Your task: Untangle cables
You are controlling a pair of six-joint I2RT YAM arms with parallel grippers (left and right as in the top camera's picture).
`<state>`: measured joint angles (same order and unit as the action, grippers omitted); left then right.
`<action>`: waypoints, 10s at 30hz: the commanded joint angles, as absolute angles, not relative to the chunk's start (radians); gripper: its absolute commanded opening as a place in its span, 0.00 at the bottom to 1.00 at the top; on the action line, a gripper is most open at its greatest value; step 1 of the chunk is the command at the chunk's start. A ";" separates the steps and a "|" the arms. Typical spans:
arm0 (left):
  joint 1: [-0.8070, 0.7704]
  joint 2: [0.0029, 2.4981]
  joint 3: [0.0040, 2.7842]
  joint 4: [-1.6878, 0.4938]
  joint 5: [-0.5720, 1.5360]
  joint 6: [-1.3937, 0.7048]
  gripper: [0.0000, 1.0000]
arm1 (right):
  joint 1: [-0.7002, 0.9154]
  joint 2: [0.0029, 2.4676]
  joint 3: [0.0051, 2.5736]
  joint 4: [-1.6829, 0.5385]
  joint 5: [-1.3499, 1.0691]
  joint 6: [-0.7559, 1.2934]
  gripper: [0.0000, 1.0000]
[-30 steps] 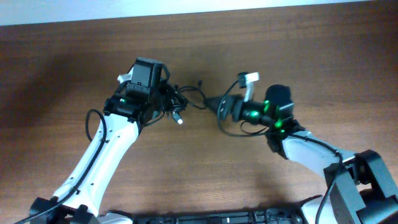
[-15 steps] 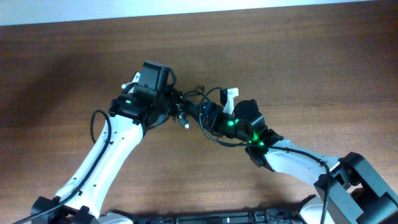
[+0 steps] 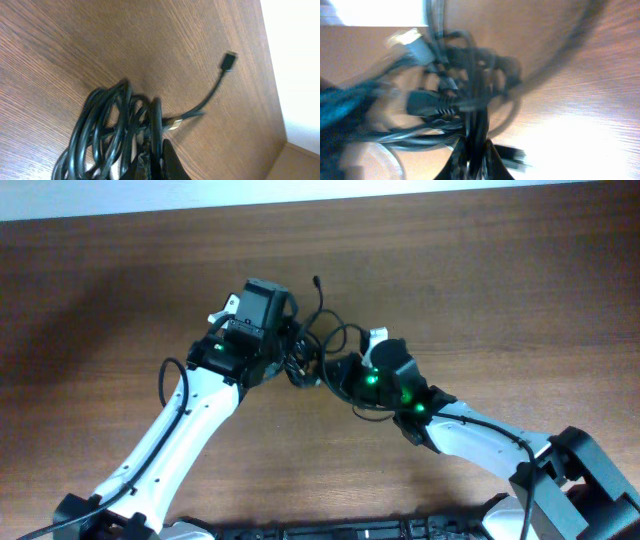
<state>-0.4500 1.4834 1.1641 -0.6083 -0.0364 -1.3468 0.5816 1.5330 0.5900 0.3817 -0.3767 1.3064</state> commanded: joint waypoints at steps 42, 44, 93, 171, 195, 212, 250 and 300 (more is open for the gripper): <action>-0.199 1.462 1.180 -0.712 0.274 -0.658 1.00 | 0.374 1.394 0.575 0.205 -0.143 0.027 0.97; -0.230 1.475 1.180 -0.712 0.274 -0.675 0.99 | 0.395 1.407 0.575 0.208 -0.126 0.011 0.88; 0.131 1.511 1.179 -0.871 0.089 -0.813 0.02 | -0.023 1.280 0.843 -0.437 -0.325 0.347 0.94; -0.083 1.587 1.242 -0.846 -0.031 -0.728 0.17 | -0.050 1.336 0.844 -0.239 -0.463 0.331 0.04; -0.374 1.756 1.240 -0.389 0.204 -0.336 0.99 | 0.123 1.289 0.843 -0.196 -0.671 0.261 0.04; -0.556 2.100 1.241 0.018 0.349 -0.643 0.06 | 0.124 1.290 0.843 -0.311 -0.615 0.262 0.04; -0.038 1.838 1.240 -0.521 0.046 -0.587 0.15 | 0.134 1.479 1.065 -0.677 -0.368 0.136 0.04; -0.051 1.838 1.239 -0.533 0.179 -0.587 0.99 | 0.477 1.828 1.082 -0.683 0.464 0.069 0.04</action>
